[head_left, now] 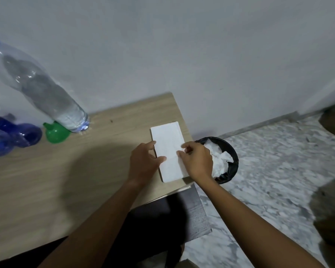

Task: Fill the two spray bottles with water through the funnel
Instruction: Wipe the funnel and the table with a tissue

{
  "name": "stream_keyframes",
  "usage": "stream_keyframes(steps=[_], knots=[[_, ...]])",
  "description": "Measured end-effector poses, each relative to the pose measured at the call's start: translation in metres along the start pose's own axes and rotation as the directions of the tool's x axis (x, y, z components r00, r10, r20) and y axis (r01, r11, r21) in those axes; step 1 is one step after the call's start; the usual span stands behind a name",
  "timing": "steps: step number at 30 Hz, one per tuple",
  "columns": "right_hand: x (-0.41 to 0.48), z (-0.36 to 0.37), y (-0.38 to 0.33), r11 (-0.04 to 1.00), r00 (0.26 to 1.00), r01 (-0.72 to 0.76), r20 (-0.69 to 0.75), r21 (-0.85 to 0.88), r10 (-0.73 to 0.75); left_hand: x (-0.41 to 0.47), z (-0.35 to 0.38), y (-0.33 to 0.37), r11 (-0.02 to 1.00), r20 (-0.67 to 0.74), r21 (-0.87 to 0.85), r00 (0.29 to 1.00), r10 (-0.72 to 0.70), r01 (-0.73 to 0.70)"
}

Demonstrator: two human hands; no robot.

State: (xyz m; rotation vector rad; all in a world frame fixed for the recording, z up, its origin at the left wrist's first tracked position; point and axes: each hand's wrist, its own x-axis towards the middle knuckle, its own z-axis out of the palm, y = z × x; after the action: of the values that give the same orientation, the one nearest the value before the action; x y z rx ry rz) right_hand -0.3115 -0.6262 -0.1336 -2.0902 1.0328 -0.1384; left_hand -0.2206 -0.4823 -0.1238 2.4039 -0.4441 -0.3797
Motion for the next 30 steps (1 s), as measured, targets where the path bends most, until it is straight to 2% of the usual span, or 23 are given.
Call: stream_keyframes(steps=[5,9,13,18,20,24,30], knots=[[-0.005,0.001,-0.002,0.998,0.996,-0.056,-0.062,0.005,0.056,-0.009,0.005,0.001,0.997,-0.062,-0.070,0.997,-0.038,0.034],[-0.008,0.001,-0.009,0.993,0.995,-0.093,-0.029,0.072,0.095,-0.011,0.007,0.000,0.996,-0.066,-0.084,0.997,-0.035,0.029],[-0.009,0.000,-0.013,0.993,0.997,-0.066,-0.041,0.099,0.071,-0.010,0.007,-0.002,0.996,-0.067,-0.081,0.997,-0.034,0.029],[-0.013,-0.002,-0.012,0.982,0.991,-0.014,-0.126,0.187,0.038,-0.009,0.008,-0.004,0.996,-0.079,-0.089,0.996,-0.031,0.024],[-0.015,-0.001,-0.010,0.984,0.989,-0.039,-0.137,0.175,0.063,-0.009,0.009,-0.005,0.994,-0.084,-0.101,0.996,-0.039,0.031],[-0.018,0.001,-0.001,0.989,0.982,-0.143,-0.115,0.044,0.147,-0.009,0.010,-0.006,0.995,-0.092,-0.101,0.995,-0.035,0.026],[-0.020,0.005,-0.003,0.978,0.968,-0.166,-0.171,0.123,0.186,-0.008,0.011,-0.007,0.996,-0.099,-0.086,0.995,-0.028,0.019]])
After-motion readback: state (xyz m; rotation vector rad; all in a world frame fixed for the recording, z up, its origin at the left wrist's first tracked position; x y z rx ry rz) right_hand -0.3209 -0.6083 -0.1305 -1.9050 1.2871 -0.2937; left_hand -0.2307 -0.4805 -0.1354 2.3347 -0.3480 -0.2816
